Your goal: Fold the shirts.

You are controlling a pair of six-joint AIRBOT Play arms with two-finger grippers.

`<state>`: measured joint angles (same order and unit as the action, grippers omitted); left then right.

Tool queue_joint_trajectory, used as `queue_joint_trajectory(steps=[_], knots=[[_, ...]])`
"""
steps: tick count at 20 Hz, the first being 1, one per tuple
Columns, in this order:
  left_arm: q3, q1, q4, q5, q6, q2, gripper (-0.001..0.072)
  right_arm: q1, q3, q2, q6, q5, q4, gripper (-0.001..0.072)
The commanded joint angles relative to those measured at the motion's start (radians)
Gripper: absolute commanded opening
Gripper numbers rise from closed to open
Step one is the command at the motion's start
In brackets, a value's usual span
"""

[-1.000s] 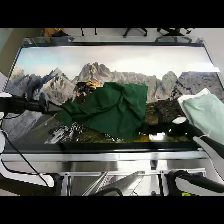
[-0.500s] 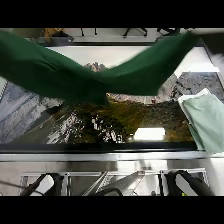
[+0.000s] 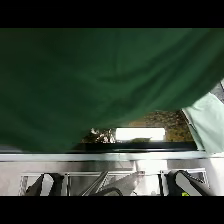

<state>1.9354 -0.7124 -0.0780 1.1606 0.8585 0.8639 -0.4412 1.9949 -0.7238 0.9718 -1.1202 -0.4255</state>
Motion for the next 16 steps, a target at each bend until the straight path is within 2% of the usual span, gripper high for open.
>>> queue_joint_trajectory(steps=[1, 2, 4, 6, 8, 12, 16], knots=[[0.086, 0.193, 0.225, 0.042, 0.031, 0.154, 0.0016, -0.005, -0.044, -0.09, 0.0, -0.098, 0.018, 0.0016], [0.081, 0.301, 0.296, 0.043, 0.034, 0.214, 0.0016, -0.005, -0.097, -0.126, -0.01, -0.121, 0.049, 0.0016], [0.058, 0.531, 0.539, 0.026, 0.037, 0.346, 0.0016, 0.006, -0.212, -0.189, -0.064, -0.134, 0.109, 0.0016], [0.052, 0.715, 0.839, -0.026, 0.126, 0.489, 0.0016, 0.056, -0.332, -0.265, -0.122, -0.124, 0.1, 0.0016], [0.052, 0.825, 1.054, -0.1, 0.204, 0.633, 0.0016, 0.119, -0.447, -0.362, -0.173, -0.055, 0.059, 0.0016], [0.055, 0.83, 1.096, -0.254, 0.224, 0.875, 0.0015, 0.209, -0.526, -0.576, -0.217, 0.158, 0.037, 0.0016], [0.136, 0.763, 1.06, -0.273, 0.223, 1.036, 0.0016, 0.272, -0.526, -0.728, -0.248, 0.369, 0.037, 0.0017]])
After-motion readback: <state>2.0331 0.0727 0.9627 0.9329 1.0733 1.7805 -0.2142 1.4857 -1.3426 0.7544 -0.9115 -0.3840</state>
